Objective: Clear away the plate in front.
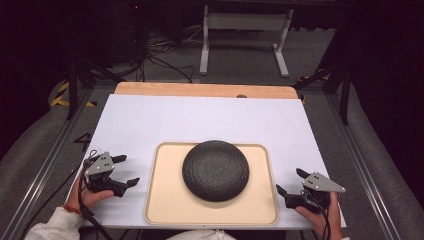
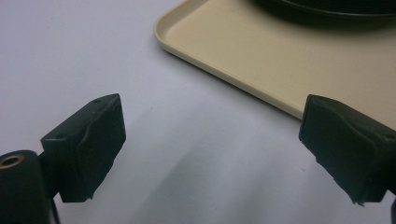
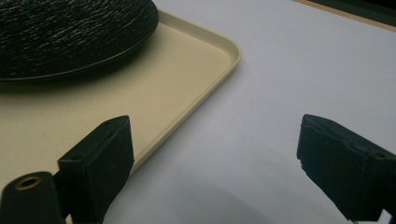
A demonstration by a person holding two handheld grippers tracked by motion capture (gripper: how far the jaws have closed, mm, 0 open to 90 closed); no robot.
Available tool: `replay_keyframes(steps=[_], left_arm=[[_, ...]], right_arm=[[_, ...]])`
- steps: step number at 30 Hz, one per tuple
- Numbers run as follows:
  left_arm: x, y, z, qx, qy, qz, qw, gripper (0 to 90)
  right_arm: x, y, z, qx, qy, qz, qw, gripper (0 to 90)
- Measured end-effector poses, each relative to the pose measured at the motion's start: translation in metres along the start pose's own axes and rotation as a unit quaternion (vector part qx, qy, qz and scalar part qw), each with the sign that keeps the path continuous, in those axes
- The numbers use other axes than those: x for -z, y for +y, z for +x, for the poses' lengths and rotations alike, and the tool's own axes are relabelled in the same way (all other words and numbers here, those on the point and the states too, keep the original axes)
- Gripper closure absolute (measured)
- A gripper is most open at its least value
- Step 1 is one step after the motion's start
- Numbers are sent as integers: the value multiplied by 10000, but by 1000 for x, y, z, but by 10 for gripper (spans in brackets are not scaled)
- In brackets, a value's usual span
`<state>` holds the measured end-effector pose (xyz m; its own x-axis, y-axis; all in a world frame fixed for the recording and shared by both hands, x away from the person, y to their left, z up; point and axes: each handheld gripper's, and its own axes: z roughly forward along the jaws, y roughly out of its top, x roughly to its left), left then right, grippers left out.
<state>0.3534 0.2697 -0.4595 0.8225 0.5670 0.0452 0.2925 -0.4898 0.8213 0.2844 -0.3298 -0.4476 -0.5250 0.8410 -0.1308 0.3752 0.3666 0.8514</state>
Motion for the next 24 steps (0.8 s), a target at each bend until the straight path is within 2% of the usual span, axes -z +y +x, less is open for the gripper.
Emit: replay_keyframes(steps=[2,4,11,24], left_arm=[[-2,1,-2,-124,10,63,9999,81],[-3,1,-3,-130,-42,47,9999,80],[0,2,-7,-268,-17,-8,9996,82],[1,3,-7,-267,28,-11,9996,84]], right_arm=[[0,0,0,18,-14,4,10000,113],[0,0,1,45,-14,11,10000,112],[-1,2,4,100,-28,44,9999,113],[-2,2,4,116,-29,48,9999,112]])
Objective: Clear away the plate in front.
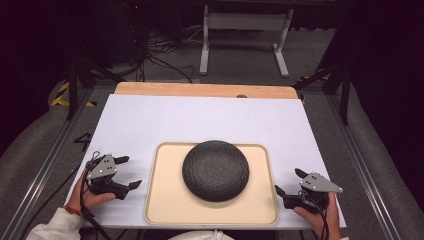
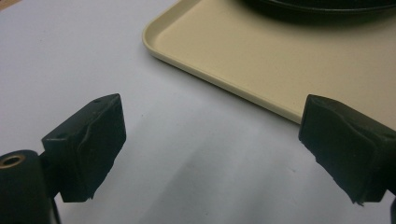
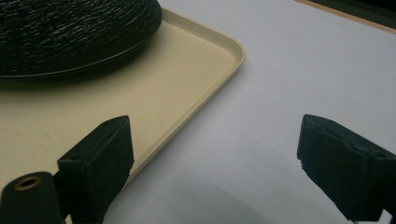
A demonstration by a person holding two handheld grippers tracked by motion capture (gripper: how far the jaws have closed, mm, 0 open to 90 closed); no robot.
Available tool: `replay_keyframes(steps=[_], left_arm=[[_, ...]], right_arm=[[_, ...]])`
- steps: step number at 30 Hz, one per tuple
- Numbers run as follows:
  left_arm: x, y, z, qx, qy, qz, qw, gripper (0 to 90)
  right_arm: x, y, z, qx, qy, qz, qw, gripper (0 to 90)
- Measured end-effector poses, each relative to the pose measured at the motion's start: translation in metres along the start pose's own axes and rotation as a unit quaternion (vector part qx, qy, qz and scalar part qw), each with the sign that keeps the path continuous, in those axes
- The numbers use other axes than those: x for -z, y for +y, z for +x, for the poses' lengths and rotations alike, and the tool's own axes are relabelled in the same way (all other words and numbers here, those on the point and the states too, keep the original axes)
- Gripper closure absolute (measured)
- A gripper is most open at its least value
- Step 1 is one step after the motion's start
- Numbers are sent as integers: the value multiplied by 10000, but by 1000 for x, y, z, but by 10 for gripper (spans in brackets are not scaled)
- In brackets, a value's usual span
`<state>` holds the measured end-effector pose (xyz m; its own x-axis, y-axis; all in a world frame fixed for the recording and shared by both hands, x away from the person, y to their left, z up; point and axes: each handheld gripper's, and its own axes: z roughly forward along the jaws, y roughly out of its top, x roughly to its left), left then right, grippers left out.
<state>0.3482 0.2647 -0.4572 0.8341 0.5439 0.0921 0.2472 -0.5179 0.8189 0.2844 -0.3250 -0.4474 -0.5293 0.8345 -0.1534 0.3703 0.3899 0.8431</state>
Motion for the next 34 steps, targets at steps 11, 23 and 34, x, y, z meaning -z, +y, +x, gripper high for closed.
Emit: replay_keyframes(steps=[11,23,34], left_arm=[[-2,2,-1,-47,42,49,10000,83],[3,3,-1,-69,482,-75,9988,101],[2,3,-1,-88,386,-49,9992,100]], right_arm=[[-2,0,-1,12,17,17,10000,111],[-5,-1,1,38,86,37,9999,111],[-4,-1,0,10,40,54,10000,111]])
